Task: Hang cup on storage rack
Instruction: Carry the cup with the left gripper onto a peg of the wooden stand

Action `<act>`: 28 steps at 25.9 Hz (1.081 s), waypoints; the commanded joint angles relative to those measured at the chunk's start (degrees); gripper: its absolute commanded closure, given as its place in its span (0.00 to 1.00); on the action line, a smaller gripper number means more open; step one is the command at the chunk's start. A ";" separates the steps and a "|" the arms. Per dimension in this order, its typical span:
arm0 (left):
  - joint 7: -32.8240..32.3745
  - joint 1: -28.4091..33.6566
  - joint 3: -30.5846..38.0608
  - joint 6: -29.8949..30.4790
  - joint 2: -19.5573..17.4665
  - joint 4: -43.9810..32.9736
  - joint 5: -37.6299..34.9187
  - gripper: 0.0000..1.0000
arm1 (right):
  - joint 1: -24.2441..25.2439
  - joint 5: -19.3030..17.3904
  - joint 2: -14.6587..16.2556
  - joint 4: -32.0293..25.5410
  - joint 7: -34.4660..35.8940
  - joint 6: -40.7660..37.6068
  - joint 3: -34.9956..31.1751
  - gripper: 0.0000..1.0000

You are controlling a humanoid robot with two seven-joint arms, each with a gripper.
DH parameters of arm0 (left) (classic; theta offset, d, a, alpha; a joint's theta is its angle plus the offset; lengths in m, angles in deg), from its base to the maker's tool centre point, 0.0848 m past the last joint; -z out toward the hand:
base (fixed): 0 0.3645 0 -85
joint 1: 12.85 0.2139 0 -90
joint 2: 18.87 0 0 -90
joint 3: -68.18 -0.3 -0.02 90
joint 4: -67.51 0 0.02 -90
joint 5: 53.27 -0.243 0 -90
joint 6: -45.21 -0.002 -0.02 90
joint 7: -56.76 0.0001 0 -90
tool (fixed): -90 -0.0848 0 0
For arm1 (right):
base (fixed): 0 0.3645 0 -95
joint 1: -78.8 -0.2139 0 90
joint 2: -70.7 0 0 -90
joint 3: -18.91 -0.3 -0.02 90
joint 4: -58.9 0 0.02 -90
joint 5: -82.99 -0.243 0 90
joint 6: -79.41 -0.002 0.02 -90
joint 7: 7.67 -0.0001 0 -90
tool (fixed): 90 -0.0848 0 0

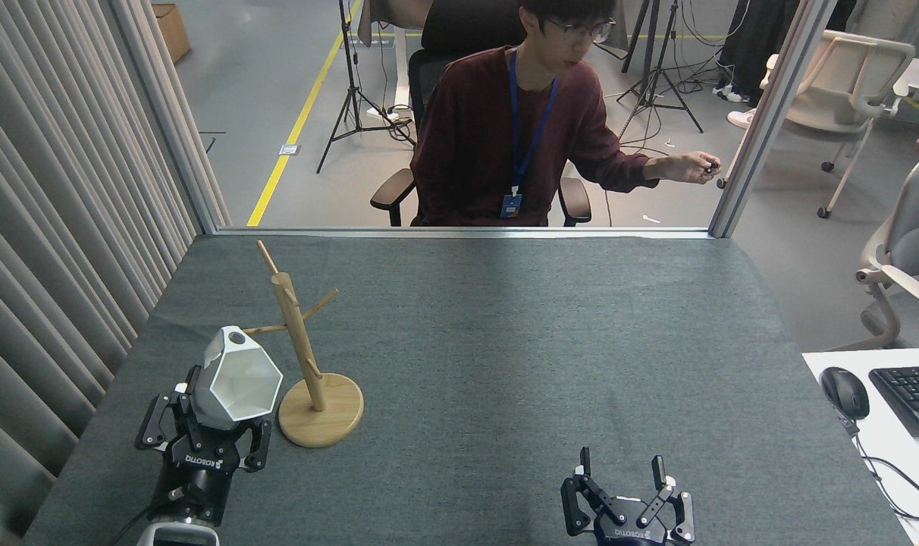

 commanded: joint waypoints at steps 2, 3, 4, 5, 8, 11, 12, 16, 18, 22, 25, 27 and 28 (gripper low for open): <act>-0.08 -2.19 -0.01 0.06 -0.09 2.05 -0.05 0.39 | -0.09 -0.01 -0.14 0.00 -0.01 0.03 0.01 0.02; -0.08 -2.54 -0.01 0.06 -0.09 2.66 -0.05 0.39 | -0.09 -0.01 -0.14 0.00 -0.01 -0.05 0.01 0.02; -0.08 -2.98 -0.01 0.06 -0.09 3.10 -0.05 0.39 | -0.09 -0.01 -0.05 0.00 0.08 -0.05 0.01 0.02; -0.08 -3.24 -0.01 -0.02 -0.09 3.45 -0.23 0.39 | -0.09 -0.01 -0.05 0.00 0.08 -0.05 0.01 0.02; -0.08 -4.03 -0.01 -0.02 -0.09 4.59 -0.23 0.37 | -0.09 -0.01 0.04 0.00 0.08 -0.05 -0.08 0.02; 0.01 -5.18 -0.09 -0.02 0.18 6.00 -1.54 0.37 | -0.09 -0.09 0.04 0.00 0.08 -0.05 0.01 0.02; 0.01 -5.44 -0.09 -0.02 0.53 6.53 -2.16 0.37 | -0.09 -0.09 0.04 0.00 0.08 -0.05 0.01 0.02; 0.01 -6.85 -0.36 -0.20 0.97 8.29 -2.60 0.37 | -0.09 -0.01 -0.05 0.00 0.08 -0.05 0.01 0.02; 0.01 -7.20 -0.53 -0.73 1.06 9.25 -2.60 0.37 | -0.09 -0.01 -0.05 0.00 0.08 -0.05 0.01 0.02; 0.45 -7.37 -1.41 -0.82 1.14 9.69 -2.51 0.22 | -0.09 -0.09 -0.05 0.00 0.08 -0.05 0.01 0.02; 0.62 -7.20 -2.03 -0.82 1.58 9.25 -2.51 0.01 | -0.09 -0.09 -0.05 0.00 0.08 -0.05 -0.08 0.02; 0.62 -7.11 -3.43 -0.82 1.58 8.90 -2.51 0.01 | -0.09 -0.09 -0.05 0.00 0.08 -0.05 -0.08 0.02; 0.62 -7.02 -4.05 -0.82 1.50 8.73 -2.51 0.01 | -0.09 -0.09 -0.14 0.00 0.08 -0.05 -0.08 0.02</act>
